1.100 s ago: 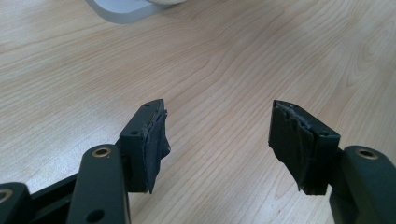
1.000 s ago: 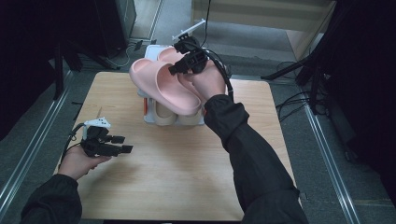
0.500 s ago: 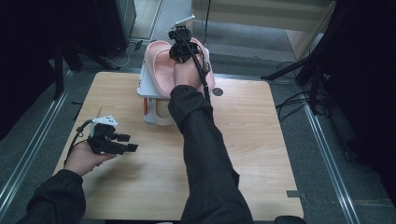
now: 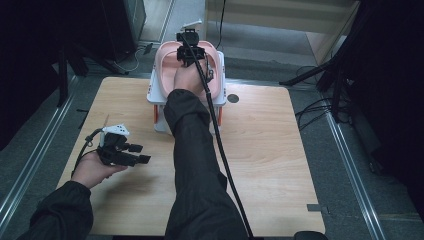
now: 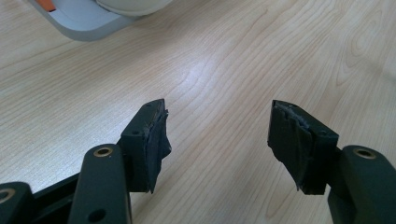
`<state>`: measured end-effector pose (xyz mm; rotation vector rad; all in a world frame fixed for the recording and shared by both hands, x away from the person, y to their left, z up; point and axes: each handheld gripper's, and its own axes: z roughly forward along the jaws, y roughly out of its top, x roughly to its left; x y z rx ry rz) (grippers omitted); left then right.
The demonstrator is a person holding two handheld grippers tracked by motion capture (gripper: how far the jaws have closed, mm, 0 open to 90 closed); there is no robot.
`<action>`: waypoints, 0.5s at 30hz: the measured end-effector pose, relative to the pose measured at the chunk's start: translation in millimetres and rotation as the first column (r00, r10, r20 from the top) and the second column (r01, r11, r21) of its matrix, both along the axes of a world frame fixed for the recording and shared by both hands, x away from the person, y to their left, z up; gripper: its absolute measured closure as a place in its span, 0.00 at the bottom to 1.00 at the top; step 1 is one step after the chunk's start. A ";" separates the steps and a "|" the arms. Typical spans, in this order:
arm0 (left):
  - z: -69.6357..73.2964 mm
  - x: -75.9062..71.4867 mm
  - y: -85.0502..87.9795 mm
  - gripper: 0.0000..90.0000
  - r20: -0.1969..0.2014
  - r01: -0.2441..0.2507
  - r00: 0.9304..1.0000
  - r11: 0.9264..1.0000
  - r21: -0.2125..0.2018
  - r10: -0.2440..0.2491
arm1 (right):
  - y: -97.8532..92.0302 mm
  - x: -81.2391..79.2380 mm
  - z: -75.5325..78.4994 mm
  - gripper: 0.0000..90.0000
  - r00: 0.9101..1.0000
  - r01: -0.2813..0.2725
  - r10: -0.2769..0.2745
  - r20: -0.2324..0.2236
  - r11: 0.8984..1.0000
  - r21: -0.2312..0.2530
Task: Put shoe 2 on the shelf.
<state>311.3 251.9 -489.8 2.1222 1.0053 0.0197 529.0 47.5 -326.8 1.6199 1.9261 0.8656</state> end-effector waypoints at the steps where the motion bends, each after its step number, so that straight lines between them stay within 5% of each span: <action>1: 0.0 -0.4 -0.5 0.41 0.001 0.000 1.000 1.000 0.001 0.000 | 0.6 1.4 -0.2 0.83 1.000 0.010 -0.010 -0.001 1.000 0.007; 8: -0.4 -1.7 0.3 0.41 -0.003 0.003 1.000 1.000 0.008 -0.003 | 2.3 5.0 -1.3 0.81 1.000 0.016 -0.016 -0.003 1.000 0.000; 15: -0.9 -2.6 -1.2 0.41 -0.005 0.004 1.000 1.000 0.009 -0.004 | 1.9 1.5 -4.1 0.64 1.000 0.008 -0.008 0.006 0.999 -0.033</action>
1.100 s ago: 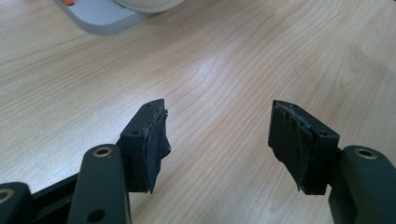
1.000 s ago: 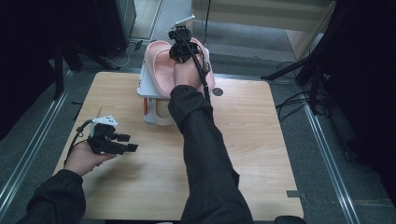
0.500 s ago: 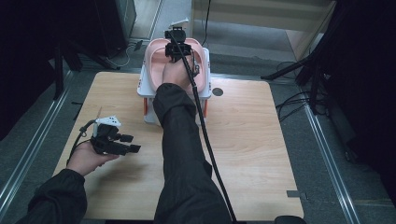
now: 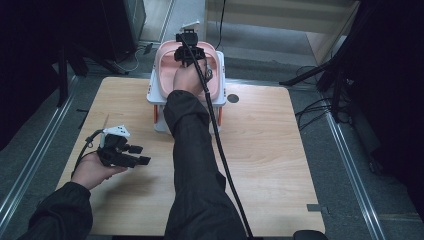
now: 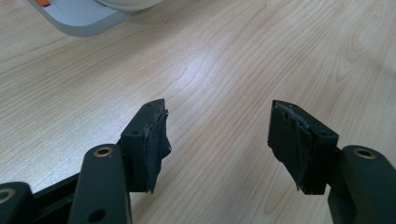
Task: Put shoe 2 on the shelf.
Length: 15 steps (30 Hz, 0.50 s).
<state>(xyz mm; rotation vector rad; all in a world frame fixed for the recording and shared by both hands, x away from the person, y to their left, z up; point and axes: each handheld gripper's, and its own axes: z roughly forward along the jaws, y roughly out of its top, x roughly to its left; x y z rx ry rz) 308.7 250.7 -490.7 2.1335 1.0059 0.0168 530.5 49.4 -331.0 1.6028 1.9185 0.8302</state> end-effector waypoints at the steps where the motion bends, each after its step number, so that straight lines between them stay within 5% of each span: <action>1: -0.1 0.1 0.1 0.41 0.002 0.001 1.000 1.000 0.004 -0.001 | -0.9 -0.7 -0.6 0.62 1.000 -0.008 0.008 0.002 1.000 -0.004; 5: -0.6 0.9 0.1 0.41 -0.001 0.002 1.000 1.000 0.005 -0.002 | -3.2 -4.8 -0.6 0.58 0.999 -0.043 0.043 0.008 0.999 -0.016; 8: 0.0 1.2 0.3 0.41 0.001 0.003 1.000 1.000 0.002 -0.003 | -8.4 -7.8 -2.6 0.56 0.997 -0.076 0.077 -0.025 0.997 0.018; 15: -1.1 3.4 -0.6 0.41 -0.013 -0.002 1.000 1.000 0.007 0.002 | -22.4 -20.0 -3.9 0.52 0.990 -0.142 0.142 -0.022 0.989 0.042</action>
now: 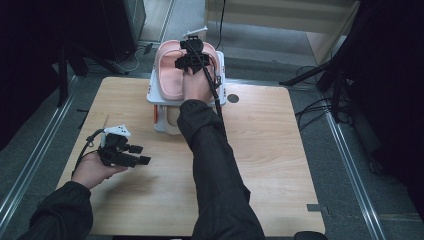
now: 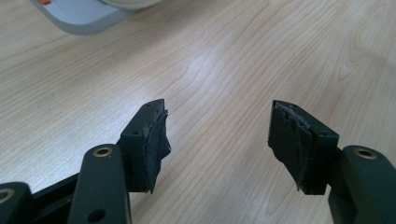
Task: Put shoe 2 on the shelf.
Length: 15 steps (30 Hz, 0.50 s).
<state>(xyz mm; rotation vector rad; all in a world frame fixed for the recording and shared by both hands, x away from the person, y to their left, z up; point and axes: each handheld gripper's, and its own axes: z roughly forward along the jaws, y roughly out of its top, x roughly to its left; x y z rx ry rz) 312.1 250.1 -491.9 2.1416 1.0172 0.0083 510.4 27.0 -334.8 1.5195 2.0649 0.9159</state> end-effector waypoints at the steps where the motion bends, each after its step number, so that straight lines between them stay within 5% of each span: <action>1: -0.2 0.2 -0.5 0.41 -0.002 -0.003 1.000 1.000 -0.002 0.003 | -2.5 -2.0 -0.1 0.52 1.000 -0.012 0.012 -0.001 1.000 0.005; 7: -0.9 1.0 -2.7 0.40 -0.003 -0.005 1.000 1.000 0.001 0.005 | -20.9 -11.2 -3.2 0.50 0.995 -0.088 0.091 -0.048 0.994 0.060; 11: -1.6 2.6 -2.1 0.40 -0.006 -0.007 1.000 1.000 0.002 0.007 | -30.4 -20.1 -3.7 0.51 0.990 -0.140 0.141 -0.024 0.990 0.031; 15: -2.8 3.8 -1.3 0.40 -0.006 -0.015 1.000 1.000 0.004 0.015 | -37.2 -29.8 -4.4 0.51 0.982 -0.188 0.189 -0.008 0.981 0.051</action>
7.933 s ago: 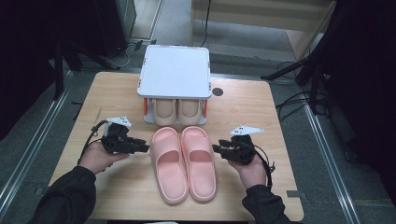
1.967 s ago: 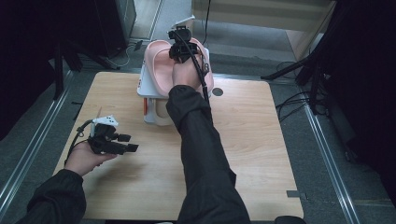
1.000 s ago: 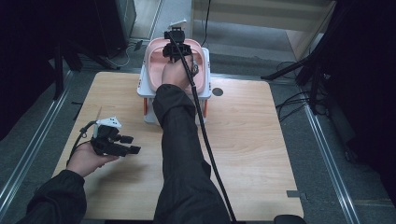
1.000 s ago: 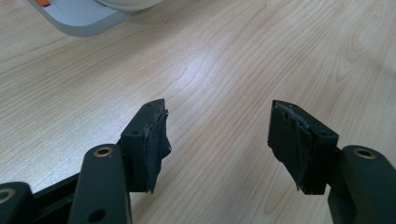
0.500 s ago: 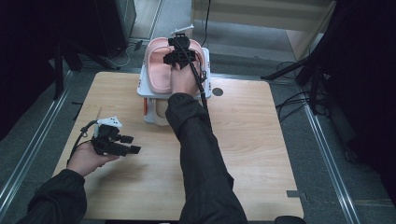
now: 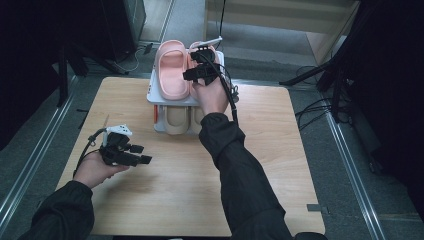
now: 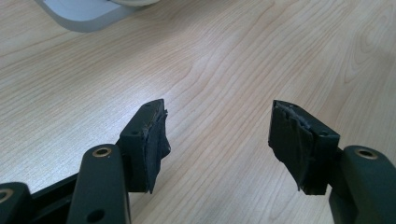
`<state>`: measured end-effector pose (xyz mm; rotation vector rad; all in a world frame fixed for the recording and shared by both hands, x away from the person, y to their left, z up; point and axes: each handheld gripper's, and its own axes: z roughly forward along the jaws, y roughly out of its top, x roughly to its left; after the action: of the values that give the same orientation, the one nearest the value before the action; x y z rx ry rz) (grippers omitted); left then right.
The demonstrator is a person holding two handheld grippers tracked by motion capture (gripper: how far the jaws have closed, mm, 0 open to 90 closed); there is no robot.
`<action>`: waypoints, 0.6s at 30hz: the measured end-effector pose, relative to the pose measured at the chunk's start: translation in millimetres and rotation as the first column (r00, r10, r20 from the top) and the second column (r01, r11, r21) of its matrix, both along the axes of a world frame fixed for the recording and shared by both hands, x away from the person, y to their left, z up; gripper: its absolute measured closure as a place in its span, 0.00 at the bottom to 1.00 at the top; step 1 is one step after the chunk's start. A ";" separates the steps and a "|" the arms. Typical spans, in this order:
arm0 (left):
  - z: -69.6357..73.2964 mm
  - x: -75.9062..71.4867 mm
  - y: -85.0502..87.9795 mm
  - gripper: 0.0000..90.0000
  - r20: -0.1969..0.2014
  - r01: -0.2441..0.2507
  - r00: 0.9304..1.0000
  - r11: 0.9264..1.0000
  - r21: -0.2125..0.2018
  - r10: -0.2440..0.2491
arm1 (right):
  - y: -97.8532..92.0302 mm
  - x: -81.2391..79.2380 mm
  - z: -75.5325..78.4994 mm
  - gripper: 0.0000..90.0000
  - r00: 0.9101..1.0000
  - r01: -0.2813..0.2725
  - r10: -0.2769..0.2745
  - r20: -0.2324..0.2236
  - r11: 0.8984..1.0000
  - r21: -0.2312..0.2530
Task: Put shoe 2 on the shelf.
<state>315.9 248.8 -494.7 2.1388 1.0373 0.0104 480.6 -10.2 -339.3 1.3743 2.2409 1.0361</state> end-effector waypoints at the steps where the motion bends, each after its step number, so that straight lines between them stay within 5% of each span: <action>1: -0.2 0.2 0.1 0.40 -0.001 -0.002 1.000 1.000 -0.001 0.002 | -1.2 -2.7 -0.1 0.51 1.000 -0.017 0.017 0.011 1.000 0.006; 12: -2.5 1.4 -0.4 0.40 -0.012 -0.006 1.000 1.000 0.016 0.006 | -7.9 -29.4 1.4 0.52 0.983 -0.183 0.181 0.032 0.981 0.059; 18: -3.8 1.6 1.5 0.40 -0.013 -0.018 1.000 1.000 0.019 0.018 | -16.6 -51.0 3.9 0.56 0.964 -0.264 0.259 0.053 0.959 0.104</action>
<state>317.4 250.2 -498.6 2.1491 1.0680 0.0141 429.6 -26.8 -335.4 1.1062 2.4154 1.2778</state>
